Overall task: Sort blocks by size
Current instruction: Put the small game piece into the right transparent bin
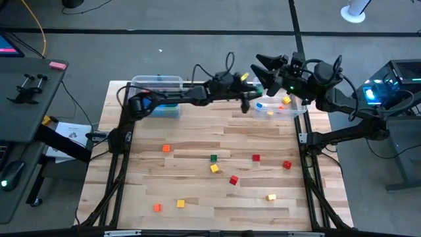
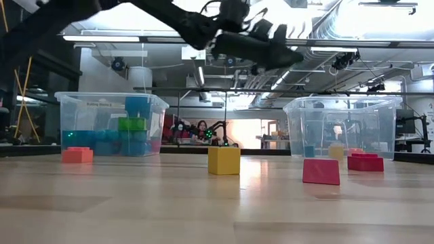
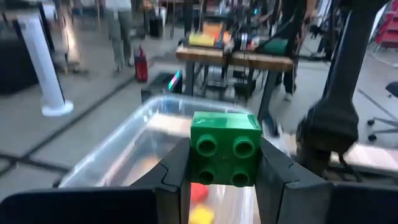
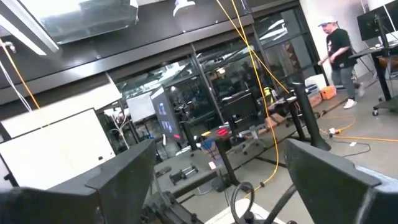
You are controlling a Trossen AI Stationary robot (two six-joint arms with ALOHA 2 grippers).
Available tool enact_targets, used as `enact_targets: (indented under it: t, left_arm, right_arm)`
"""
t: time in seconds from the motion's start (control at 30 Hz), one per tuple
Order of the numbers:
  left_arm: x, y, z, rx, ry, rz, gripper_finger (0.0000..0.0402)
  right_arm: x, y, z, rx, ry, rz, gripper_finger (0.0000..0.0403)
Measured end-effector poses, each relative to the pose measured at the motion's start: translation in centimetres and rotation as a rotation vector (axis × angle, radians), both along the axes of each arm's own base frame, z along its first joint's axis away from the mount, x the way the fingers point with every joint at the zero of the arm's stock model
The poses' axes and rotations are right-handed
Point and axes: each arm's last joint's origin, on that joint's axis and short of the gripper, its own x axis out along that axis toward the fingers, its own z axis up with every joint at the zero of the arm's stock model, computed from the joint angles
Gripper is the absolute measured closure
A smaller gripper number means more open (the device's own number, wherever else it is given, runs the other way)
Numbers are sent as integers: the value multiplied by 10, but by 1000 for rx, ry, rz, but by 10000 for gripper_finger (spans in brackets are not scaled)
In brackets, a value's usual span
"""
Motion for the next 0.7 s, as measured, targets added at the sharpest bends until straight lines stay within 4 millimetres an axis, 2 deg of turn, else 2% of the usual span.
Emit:
enact_targets:
  t: [0.07,0.23,0.3,0.47,0.57,0.63,0.7]
  left_arm:
    - [14,2,-3,27,-16,5,312]
    - [41,11,-28,42,-14,80,309]
    - [48,14,-29,52,-31,127,276]
    - [53,17,-32,49,-10,163,154]
    - [53,17,-24,44,-9,163,107]
    - [50,16,-8,39,11,157,93]
    - [41,12,12,2,101,120,89]
  right_arm:
    - [0,0,0,0,3,0,53]
    - [0,0,0,-2,5,-2,53]
    - [0,0,-1,-1,6,-3,53]
    - [0,0,-1,1,6,-3,53]
    - [0,0,-1,-1,5,-3,53]
    - [0,0,0,-2,2,-3,53]
    - [0,0,0,1,-6,-1,53]
